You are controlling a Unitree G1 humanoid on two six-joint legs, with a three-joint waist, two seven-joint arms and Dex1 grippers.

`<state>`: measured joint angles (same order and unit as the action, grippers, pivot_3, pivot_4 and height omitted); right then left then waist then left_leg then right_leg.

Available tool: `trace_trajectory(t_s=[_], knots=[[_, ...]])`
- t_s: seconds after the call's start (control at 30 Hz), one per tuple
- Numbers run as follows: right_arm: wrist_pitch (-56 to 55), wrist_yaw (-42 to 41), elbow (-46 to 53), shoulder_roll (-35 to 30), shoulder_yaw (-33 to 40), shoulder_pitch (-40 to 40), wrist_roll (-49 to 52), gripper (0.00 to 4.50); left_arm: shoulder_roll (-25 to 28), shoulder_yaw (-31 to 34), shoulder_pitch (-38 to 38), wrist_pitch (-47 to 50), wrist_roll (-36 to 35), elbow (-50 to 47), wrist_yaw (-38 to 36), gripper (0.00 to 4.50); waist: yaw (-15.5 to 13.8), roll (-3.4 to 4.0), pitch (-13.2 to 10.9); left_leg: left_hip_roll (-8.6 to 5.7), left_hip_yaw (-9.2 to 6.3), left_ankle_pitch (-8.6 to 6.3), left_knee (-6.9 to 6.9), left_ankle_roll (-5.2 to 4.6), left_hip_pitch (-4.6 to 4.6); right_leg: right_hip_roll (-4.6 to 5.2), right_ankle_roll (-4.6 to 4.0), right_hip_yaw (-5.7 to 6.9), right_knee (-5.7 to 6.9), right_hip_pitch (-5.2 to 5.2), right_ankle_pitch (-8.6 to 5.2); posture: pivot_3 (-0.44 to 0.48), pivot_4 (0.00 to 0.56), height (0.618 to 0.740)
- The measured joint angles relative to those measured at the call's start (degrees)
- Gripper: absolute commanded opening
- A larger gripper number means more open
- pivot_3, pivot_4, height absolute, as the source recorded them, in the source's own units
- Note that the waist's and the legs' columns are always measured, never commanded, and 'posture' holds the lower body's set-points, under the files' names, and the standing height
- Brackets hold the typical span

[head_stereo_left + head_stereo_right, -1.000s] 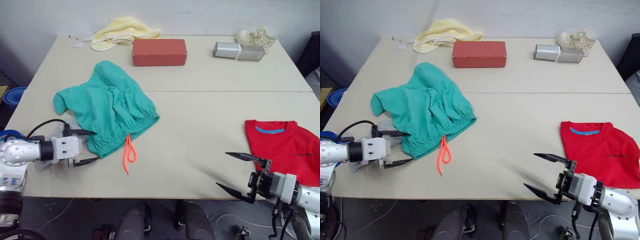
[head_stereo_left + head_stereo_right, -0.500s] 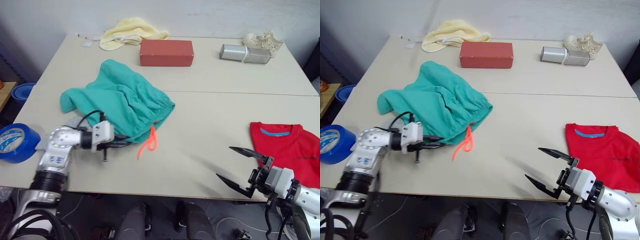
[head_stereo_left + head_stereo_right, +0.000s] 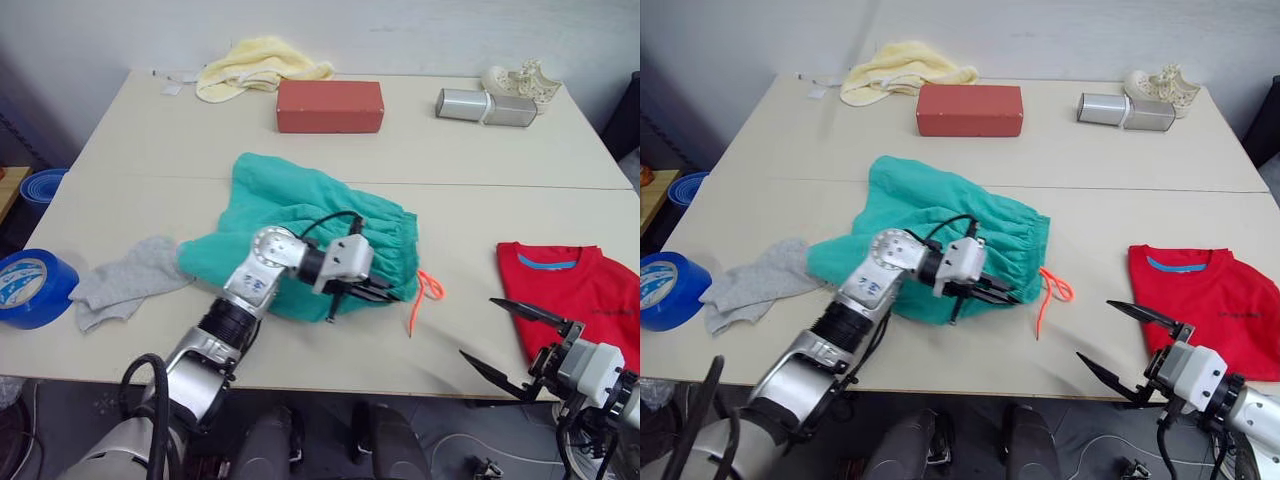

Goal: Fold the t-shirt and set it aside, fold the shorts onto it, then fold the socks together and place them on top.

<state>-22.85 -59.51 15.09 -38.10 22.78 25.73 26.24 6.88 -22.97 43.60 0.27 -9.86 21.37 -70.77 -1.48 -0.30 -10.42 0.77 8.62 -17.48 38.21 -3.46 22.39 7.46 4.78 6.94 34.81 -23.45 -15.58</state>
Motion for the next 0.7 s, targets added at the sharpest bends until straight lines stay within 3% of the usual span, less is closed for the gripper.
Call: trace_trajectory(t_s=[0.2, 0.23, 0.37, 0.43, 0.53, 0.7], knots=[[7.1, 0.7, 4.3, -2.3, 0.2, 0.8, 2.1, 4.50, -1.0, 2.8, -1.9, -1.5, -1.7, -1.0, 1.2, 2.90, 0.2, -0.01, 0.0, 0.06, -0.06, -0.01, -0.01, -0.03, -0.02, -0.01, -0.03, -0.01, 0.02, -0.01, -0.01, 0.000, 0.150, 0.740], [7.8, 0.7, 4.4, -2.6, 0.1, 0.2, 2.0, 4.50, 0.0, 3.8, -1.9, -1.8, -2.6, -2.0, 0.7, 2.90, 0.3, 0.00, 0.0, 0.06, -0.05, 0.00, -0.02, -0.01, -0.04, 0.00, -0.03, -0.01, 0.02, 0.00, -0.01, 0.000, 0.150, 0.740], [10.6, 0.7, 4.4, -4.8, -0.6, -4.4, 0.6, 4.50, 9.6, 8.3, -1.9, -0.6, -7.8, -8.0, -6.7, 3.06, 0.5, 0.04, 0.0, 0.06, -0.10, 0.04, -0.03, 0.09, -0.06, -0.01, -0.10, 0.04, 0.07, 0.01, -0.05, 0.000, 0.150, 0.740], [11.9, -1.6, 4.3, -8.3, -2.6, -7.4, 0.1, 4.50, 14.3, 11.3, -2.0, 1.3, -9.5, -9.0, -7.8, 3.42, 0.4, 0.06, 0.0, 0.06, -0.10, 0.04, 0.01, 0.07, -0.02, 0.01, -0.09, 0.05, 0.09, 0.00, -0.05, 0.000, 0.150, 0.740], [13.6, -4.9, 4.3, -11.8, -3.8, -9.9, 0.1, 4.50, 21.3, 15.5, -2.2, 2.8, -11.2, -10.0, -9.5, 4.37, 0.2, 0.02, 0.0, 0.06, -0.14, 0.04, -0.01, 0.07, -0.03, 0.00, -0.09, 0.10, 0.06, 0.02, -0.05, 0.000, 0.150, 0.740], [16.3, -6.3, 5.2, -11.9, -12.1, -14.2, -2.2, 4.50, 31.3, 18.5, -7.2, -8.9, -8.0, -7.3, -14.3, 4.47, 0.3, 0.02, 0.0, 0.05, -0.15, 0.01, -0.02, 0.11, -0.01, 0.03, -0.10, 0.15, -0.03, 0.01, -0.05, 0.000, 0.150, 0.740]])
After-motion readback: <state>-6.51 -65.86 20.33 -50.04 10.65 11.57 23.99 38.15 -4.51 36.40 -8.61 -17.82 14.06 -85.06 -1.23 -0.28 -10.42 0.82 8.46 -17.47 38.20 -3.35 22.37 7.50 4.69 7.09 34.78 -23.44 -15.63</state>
